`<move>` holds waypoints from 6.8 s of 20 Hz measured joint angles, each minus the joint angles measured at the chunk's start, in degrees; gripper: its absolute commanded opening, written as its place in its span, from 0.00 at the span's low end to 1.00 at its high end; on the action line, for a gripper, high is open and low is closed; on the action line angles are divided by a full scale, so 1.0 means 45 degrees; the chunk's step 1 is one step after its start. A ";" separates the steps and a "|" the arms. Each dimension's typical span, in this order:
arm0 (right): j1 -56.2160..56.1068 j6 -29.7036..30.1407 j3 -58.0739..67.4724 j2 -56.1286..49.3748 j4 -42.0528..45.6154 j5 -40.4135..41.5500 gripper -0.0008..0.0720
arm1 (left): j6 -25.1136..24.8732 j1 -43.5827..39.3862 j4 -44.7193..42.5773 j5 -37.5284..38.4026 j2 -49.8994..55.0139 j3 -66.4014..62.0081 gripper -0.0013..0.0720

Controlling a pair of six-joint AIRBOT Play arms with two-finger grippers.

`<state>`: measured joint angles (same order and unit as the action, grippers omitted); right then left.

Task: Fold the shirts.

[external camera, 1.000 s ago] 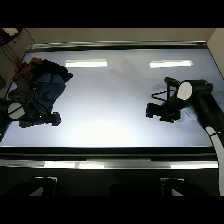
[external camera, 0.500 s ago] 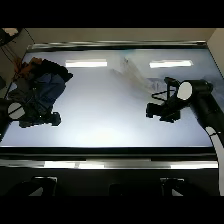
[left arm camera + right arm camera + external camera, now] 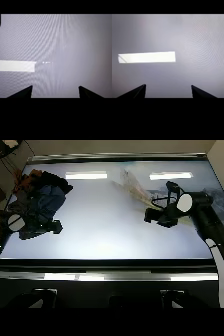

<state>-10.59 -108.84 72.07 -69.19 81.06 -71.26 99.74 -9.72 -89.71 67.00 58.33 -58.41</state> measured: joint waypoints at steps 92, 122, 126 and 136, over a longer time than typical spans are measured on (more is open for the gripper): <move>0.1656 0.3818 0.0986 -0.7592 -0.4833 -0.2623 0.07 | -0.4138 -0.5192 1.4654 -0.5838 0.4527 0.4609 0.05; 0.5056 0.3789 0.3007 0.5134 -0.3230 -0.3755 0.07 | -0.1535 0.6936 0.6023 -0.2404 -0.4716 -0.5615 0.05; 0.4546 0.3419 -0.1962 0.5382 -0.2943 -0.4556 0.07 | -0.2176 0.5615 0.5926 -0.1967 -0.4148 -0.2215 0.05; 0.4231 0.2074 -0.6232 0.2856 -0.3094 0.2803 0.07 | -0.2793 0.3191 0.6635 -0.5979 0.0034 -0.0029 0.05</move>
<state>8.45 -99.50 44.03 -56.34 67.13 -58.65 87.18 4.64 -59.86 40.10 58.48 -58.54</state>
